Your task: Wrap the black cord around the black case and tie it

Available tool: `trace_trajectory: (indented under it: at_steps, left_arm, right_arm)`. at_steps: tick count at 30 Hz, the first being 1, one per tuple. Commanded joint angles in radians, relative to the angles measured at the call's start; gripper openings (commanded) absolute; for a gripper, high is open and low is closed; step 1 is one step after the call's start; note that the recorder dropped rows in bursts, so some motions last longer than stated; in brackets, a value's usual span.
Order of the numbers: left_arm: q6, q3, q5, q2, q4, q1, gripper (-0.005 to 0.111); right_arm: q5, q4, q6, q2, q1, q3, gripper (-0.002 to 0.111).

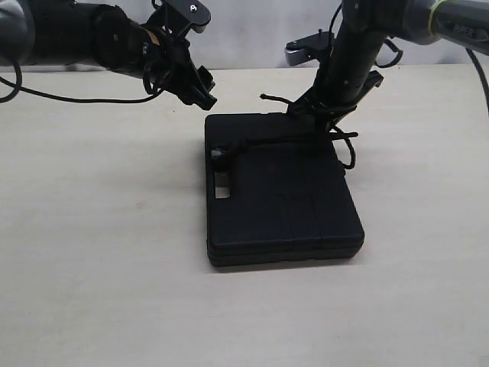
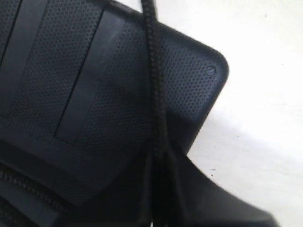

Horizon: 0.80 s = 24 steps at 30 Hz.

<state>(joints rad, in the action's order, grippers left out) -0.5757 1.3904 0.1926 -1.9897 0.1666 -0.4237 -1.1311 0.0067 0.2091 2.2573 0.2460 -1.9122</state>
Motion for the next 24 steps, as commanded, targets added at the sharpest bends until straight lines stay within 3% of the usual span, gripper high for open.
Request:
trace_trajectory:
  at_steps: [1, 9, 14, 24]
  left_arm:
    - [0.0, 0.008, -0.01, 0.004, 0.003, -0.002, 0.063]
    - [0.0, 0.008, -0.008, 0.004, 0.003, -0.002, 0.063]
    - [-0.068, 0.008, 0.018, 0.004, 0.003, -0.02, 0.063]
    - [-0.293, 0.008, 0.091, 0.002, 0.01, -0.121, 0.063]
  right_arm:
    - [0.005, -0.007, 0.019, -0.03, 0.001, -0.005, 0.004]
    - [0.102, 0.017, 0.019, -0.113, 0.001, 0.027, 0.004]
    - [0.292, 0.077, 0.019, -0.196, 0.001, 0.136, 0.004]
    - [0.729, 0.118, 0.012, -0.381, 0.001, 0.451, 0.004]
